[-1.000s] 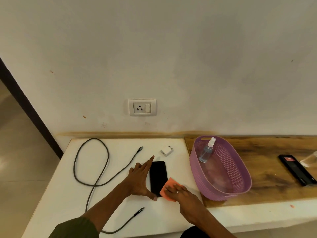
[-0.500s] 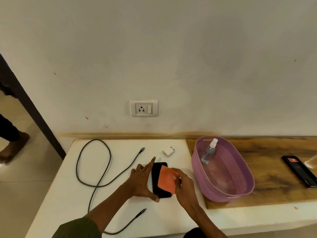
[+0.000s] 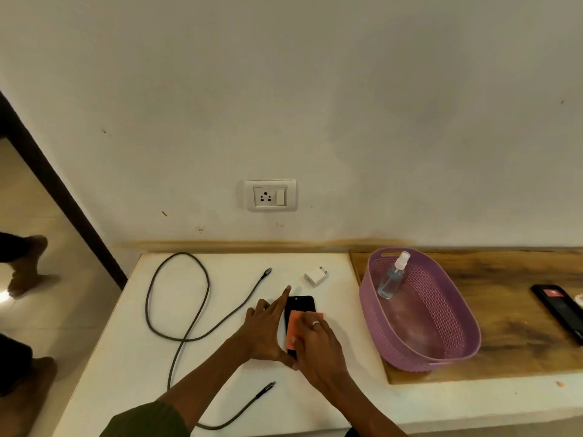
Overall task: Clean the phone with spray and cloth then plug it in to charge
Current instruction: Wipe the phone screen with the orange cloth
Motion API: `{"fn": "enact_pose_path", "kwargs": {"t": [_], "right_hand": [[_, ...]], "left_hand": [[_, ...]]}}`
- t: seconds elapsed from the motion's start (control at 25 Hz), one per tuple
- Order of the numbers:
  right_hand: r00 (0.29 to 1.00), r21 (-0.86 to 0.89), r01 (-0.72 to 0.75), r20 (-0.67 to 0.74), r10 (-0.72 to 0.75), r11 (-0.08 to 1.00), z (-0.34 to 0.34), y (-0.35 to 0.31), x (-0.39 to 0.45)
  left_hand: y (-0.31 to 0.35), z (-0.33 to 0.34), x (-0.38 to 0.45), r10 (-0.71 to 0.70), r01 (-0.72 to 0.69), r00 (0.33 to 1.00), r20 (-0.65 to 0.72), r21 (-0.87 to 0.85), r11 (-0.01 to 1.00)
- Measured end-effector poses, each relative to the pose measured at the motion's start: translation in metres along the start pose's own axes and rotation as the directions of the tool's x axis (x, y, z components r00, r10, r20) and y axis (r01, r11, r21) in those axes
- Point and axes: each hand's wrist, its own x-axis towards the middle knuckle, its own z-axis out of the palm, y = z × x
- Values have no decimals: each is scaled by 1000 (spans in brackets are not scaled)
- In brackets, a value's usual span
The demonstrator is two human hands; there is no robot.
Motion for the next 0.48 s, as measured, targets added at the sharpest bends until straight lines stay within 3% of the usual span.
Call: {"fn": "enact_pose_path", "kwargs": {"t": [0.04, 0.2, 0.28, 0.32, 0.44, 0.48], "right_hand": [[999, 2, -10, 49, 10, 1000, 2, -2, -1], [999, 69, -35, 0, 36, 997, -2, -9, 8], [998, 200, -57, -12, 60, 978, -8, -12, 15], [998, 148, -48, -34, 54, 988, -7, -10, 20], [975, 38, -222, 12, 221, 974, 8, -8, 29], [979, 51, -202, 29, 200, 978, 10, -7, 29]], "left_hand": [[0, 0, 0, 5, -5, 1000, 2, 6, 1000], [1, 0, 0, -3, 3, 1000, 7, -2, 1000], [2, 0, 0, -21, 21, 1000, 5, -16, 1000], [2, 0, 0, -28, 28, 1000, 6, -28, 999], [1, -1, 0, -23, 24, 1000, 14, -33, 999], [0, -1, 1, -16, 16, 1000, 15, -25, 1000]]}}
